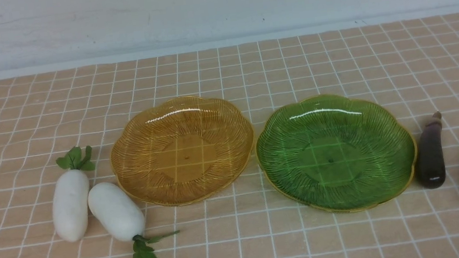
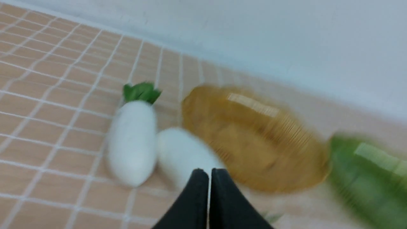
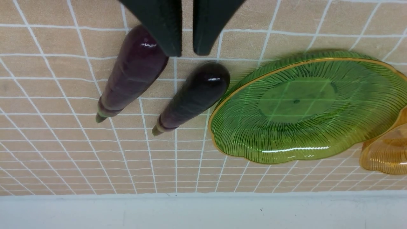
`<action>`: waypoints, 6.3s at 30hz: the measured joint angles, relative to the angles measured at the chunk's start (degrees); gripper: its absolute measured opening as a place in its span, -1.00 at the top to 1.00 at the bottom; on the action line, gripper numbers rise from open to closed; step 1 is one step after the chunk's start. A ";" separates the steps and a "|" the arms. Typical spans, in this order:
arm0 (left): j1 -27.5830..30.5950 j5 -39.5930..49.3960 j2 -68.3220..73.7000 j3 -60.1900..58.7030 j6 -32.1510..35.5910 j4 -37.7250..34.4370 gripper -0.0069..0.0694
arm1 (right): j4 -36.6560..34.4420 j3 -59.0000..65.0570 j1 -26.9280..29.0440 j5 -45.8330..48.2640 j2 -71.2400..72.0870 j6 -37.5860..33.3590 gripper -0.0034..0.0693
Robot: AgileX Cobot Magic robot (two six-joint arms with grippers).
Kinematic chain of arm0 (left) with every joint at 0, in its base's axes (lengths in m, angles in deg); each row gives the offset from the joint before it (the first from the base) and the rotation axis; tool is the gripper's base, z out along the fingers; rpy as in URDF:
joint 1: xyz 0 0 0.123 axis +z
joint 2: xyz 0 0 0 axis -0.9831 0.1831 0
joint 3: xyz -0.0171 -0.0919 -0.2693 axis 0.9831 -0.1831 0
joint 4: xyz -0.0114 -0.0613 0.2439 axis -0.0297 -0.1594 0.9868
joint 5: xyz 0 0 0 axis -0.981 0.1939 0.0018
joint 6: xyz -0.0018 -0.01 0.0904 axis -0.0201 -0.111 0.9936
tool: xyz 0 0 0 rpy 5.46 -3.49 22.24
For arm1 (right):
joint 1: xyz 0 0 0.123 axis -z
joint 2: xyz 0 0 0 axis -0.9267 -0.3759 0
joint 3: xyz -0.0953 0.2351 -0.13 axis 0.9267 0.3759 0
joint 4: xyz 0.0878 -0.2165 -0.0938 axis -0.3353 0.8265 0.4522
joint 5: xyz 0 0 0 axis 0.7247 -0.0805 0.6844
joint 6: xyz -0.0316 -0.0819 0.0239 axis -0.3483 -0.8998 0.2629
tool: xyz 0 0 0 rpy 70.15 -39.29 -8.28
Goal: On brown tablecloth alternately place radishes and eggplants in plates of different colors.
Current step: 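Pick up the white radish and place it in the left plate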
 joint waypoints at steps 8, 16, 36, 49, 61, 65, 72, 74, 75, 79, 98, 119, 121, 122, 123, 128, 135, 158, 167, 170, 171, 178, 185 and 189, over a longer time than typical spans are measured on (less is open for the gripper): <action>0.00 -20.29 0.00 0.26 -0.94 -19.34 0.83 | -1.39 0.00 0.00 -0.89 0.00 0.63 0.78; 0.00 -9.51 5.38 18.42 7.18 -15.93 0.83 | -27.02 0.07 0.00 -16.93 0.00 11.72 0.78; 0.00 45.74 69.87 55.64 3.91 16.03 0.83 | -32.22 -14.29 0.00 8.69 -1.92 2.87 0.78; 7.53 48.23 88.10 71.79 0.60 18.56 0.83 | -31.72 -34.90 0.00 35.38 -21.87 -14.23 0.78; 8.01 40.08 100.60 75.50 3.62 18.22 0.26 | -33.81 -35.71 0.00 36.90 -24.65 -17.32 0.78; 8.01 37.42 103.49 75.50 3.67 17.92 -0.19 | -33.93 -35.71 0.00 36.90 -24.65 -17.32 0.78; 8.01 33.16 106.73 75.60 3.67 17.81 -0.86 | -33.98 -35.71 0.00 36.57 -24.65 -17.32 0.78; 8.01 32.95 107.28 75.61 3.67 17.70 -0.91 | -33.98 -35.71 0.00 36.51 -24.65 -17.32 0.78; 8.01 32.20 108.69 75.67 3.67 17.70 -0.97 | -33.98 -35.71 0.00 36.46 -24.65 -17.32 0.78; 8.01 30.68 110.87 75.67 3.67 17.70 -0.97 | -33.98 -35.71 0.00 36.46 -24.65 -17.46 0.78; 8.45 36.43 113.69 81.01 -2.45 22.44 -0.17 | -34.34 -35.71 0.00 36.45 -24.65 -17.75 0.78; -6.54 41.93 114.83 97.19 -1.44 7.41 -0.27 | -34.39 -35.76 0.00 36.40 -24.65 -17.75 0.78; -6.54 41.93 114.95 97.19 -2.24 7.41 -0.34 | -34.39 -35.76 0.00 36.45 -24.65 -17.75 0.78; -6.54 41.93 114.95 97.19 -2.55 7.62 -0.46 | -34.39 -35.76 0.00 36.45 -24.65 -17.75 0.78; -6.54 42.16 114.95 97.36 -2.60 7.62 -0.55 | -34.39 -35.76 0.00 36.51 -24.65 -17.75 0.78; -6.54 45.13 114.95 98.39 -2.71 8.03 -0.83 | -34.39 -35.76 0.00 37.24 -24.65 -17.75 0.78; -5.58 58.96 113.81 104.68 -3.20 17.91 -0.15 | -34.39 -35.76 0.00 38.25 -24.65 -17.88 0.78; 1.19 49.64 99.49 71.42 -5.08 13.33 0.44 | -34.39 -35.76 0.00 38.53 -24.65 -18.04 0.78; 1.19 49.84 103.22 71.42 -5.08 11.98 -0.70 | -34.39 -35.76 0.00 37.10 -24.65 -18.04 0.78; 1.19 49.11 103.99 71.42 -5.08 11.91 -0.92 | -34.39 -35.76 0.00 36.64 -24.65 -18.04 0.78; 1.15 48.52 104.11 71.42 -5.08 11.84 -0.96 | -34.39 -35.76 0.00 36.49 -24.65 -18.04 0.78; -0.17 45.21 104.39 71.42 -4.79 11.86 -0.97 | -34.39 -35.76 0.00 36.03 -24.65 -18.04 0.78; -1.45 44.46 105.68 71.42 -4.40 14.14 -0.97 | -34.39 -35.76 0.00 36.03 -24.65 -18.08 0.78; -1.46 45.03 105.79 71.42 -4.92 17.96 -0.92 | -34.39 -35.76 0.00 36.03 -24.65 -18.08 0.78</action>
